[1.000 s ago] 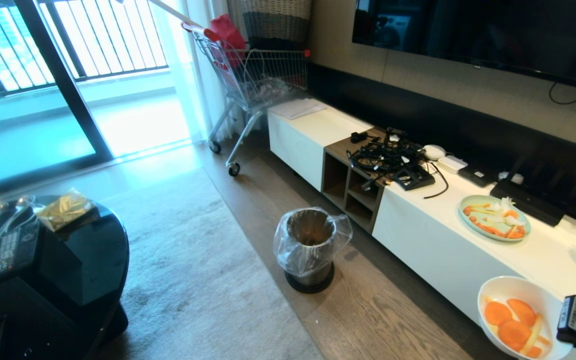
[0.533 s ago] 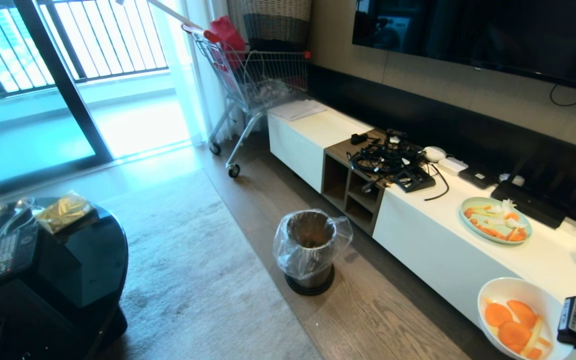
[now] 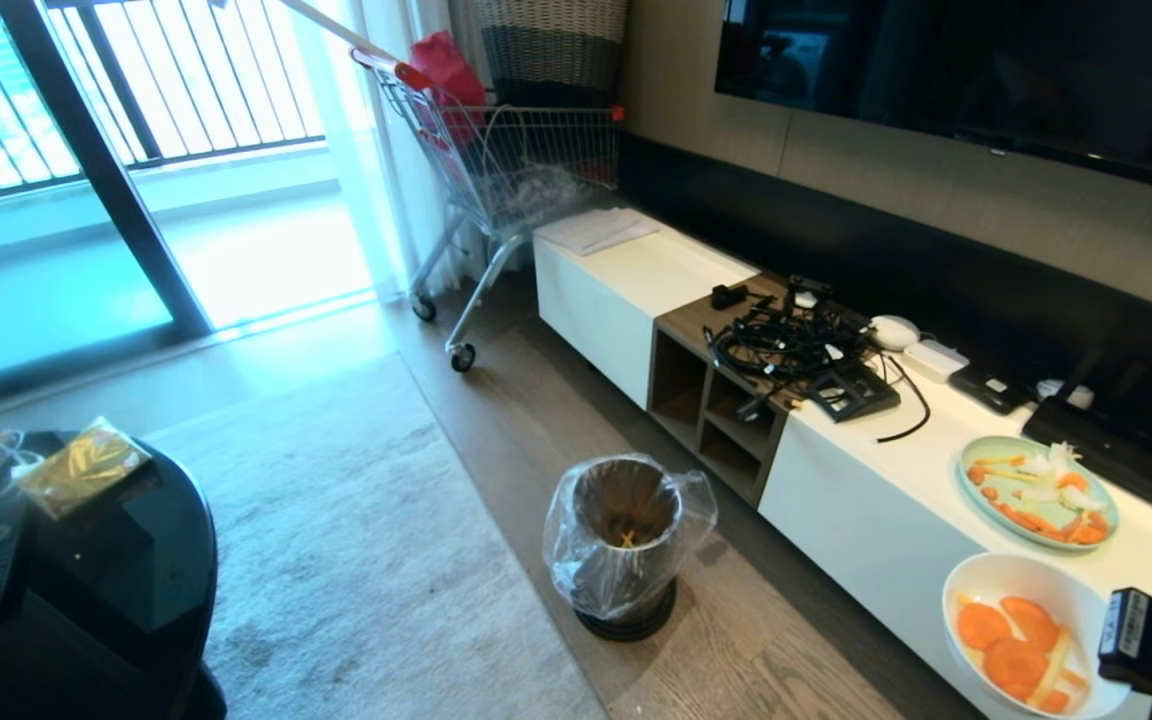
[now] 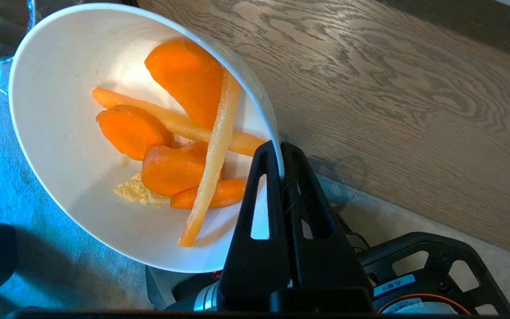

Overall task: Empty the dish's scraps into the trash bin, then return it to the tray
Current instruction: Move the bowl over the trash can

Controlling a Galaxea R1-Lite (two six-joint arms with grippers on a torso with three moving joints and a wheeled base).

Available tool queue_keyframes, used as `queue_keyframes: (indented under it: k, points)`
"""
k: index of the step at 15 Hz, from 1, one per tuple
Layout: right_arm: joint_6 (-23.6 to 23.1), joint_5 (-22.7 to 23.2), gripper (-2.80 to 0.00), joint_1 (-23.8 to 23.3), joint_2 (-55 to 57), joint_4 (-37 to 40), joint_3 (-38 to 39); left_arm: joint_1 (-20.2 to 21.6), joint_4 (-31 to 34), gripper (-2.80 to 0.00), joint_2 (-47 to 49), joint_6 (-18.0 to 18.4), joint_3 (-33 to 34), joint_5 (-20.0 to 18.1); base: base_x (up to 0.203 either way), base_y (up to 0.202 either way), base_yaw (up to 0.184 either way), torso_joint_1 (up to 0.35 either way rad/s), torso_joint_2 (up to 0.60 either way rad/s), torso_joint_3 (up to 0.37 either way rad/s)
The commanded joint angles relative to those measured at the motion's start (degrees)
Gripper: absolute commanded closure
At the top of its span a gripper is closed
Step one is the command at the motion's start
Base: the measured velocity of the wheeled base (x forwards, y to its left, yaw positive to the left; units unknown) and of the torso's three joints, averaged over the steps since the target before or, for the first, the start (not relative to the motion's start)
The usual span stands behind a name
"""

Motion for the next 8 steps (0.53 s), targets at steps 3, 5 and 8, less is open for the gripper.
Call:
queue_keyframes:
  k: [3,5,8]
  points:
    - [0.2,0.0,0.0,0.7,1.2,-1.0,0.0,0.0,0.0,0.0,0.0,0.0,0.0,0.0,0.178,0.0,0.002,0.004,0.0,0.001]
    - [0.2,0.0,0.0,0.8,1.2,-1.1,-0.1,0.0,0.0,0.0,0.0,0.0,0.0,0.0,0.045,0.0,0.002,0.004,0.0,0.001]
    - [0.2,0.0,0.0,0.8,1.2,-1.2,0.0,0.0,0.0,0.0,0.0,0.0,0.0,0.0,0.0,0.0,0.0,0.0,0.0,0.0]
